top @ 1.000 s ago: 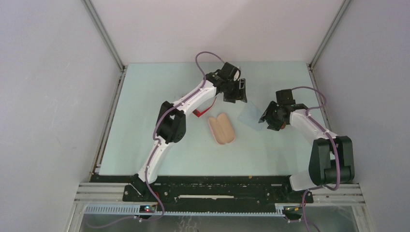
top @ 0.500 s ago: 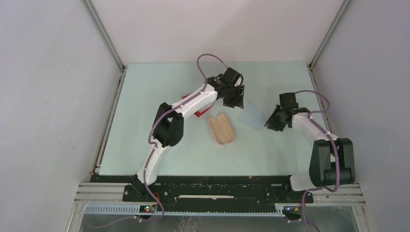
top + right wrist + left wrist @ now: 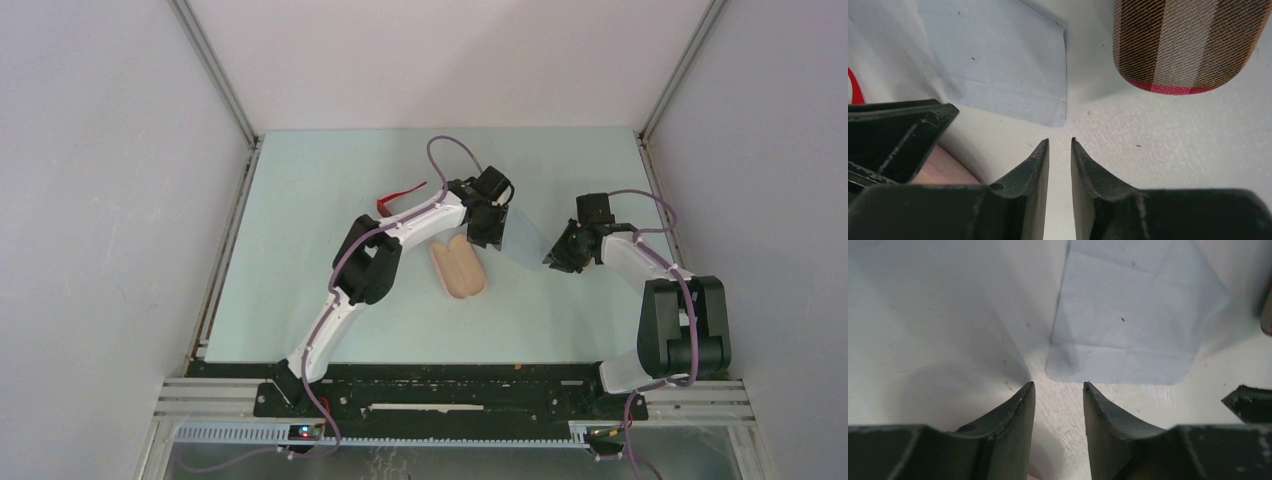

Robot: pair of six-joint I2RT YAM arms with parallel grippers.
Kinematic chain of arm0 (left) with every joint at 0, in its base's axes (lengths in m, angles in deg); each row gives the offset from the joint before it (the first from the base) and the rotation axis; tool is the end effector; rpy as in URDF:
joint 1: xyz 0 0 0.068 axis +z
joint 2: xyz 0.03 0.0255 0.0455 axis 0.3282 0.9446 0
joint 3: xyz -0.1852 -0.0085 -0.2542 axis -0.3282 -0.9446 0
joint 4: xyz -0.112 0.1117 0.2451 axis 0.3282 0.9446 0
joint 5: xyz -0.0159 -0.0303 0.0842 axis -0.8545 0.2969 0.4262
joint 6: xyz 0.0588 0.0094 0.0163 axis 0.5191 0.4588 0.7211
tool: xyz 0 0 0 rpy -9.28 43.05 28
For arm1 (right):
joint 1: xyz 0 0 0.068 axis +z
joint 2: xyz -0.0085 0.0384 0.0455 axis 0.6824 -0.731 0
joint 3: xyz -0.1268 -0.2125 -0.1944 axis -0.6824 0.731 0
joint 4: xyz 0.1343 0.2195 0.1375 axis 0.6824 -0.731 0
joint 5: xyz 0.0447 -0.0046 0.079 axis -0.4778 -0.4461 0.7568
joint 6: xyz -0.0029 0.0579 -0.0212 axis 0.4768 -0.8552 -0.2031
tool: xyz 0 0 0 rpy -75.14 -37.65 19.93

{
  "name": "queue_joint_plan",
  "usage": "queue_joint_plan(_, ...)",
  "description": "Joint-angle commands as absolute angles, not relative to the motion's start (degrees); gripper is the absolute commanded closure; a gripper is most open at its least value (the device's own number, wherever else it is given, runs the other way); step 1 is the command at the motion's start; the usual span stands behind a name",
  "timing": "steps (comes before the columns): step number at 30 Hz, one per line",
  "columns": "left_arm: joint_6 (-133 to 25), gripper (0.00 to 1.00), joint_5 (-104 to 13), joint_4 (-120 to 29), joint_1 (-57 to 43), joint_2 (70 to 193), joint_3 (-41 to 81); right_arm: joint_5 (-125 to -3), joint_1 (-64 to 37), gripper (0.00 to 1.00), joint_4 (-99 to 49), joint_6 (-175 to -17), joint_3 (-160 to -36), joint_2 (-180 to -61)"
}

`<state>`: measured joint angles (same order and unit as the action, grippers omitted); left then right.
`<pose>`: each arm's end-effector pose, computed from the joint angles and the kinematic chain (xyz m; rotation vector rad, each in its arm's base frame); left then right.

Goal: Organize the sunglasses
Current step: Adjust the glasses cleaning cloth at the center of the board.

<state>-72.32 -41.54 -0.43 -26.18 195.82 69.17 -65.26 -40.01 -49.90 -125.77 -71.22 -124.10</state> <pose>0.4151 -0.4250 0.1733 0.3913 2.7203 -0.5115 0.3074 0.0217 0.1984 0.7402 2.5918 0.3752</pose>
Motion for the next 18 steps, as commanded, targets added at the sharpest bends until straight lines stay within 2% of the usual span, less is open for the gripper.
queue_joint_plan(1,-73.14,0.56,-40.85,-0.29,-25.97,197.67,72.79,-64.72,-40.35,0.68,-48.84,-125.90,-71.10,-124.62)
queue_joint_plan(6,-74.58,0.67,-43.74,-1.03,-26.00,198.55,72.79,-65.56,-40.30,0.56,-48.76,-126.29,-70.79,-125.59)
queue_joint_plan(13,-75.01,0.99,-47.36,-2.74,-26.00,197.97,72.90,-65.65,-38.09,0.57,-46.89,-128.54,-70.57,-128.30)
queue_joint_plan(18,-74.93,1.00,-48.24,-3.28,-26.00,196.50,71.85,-66.90,-36.56,0.62,-44.69,-130.77,-70.57,-131.09)
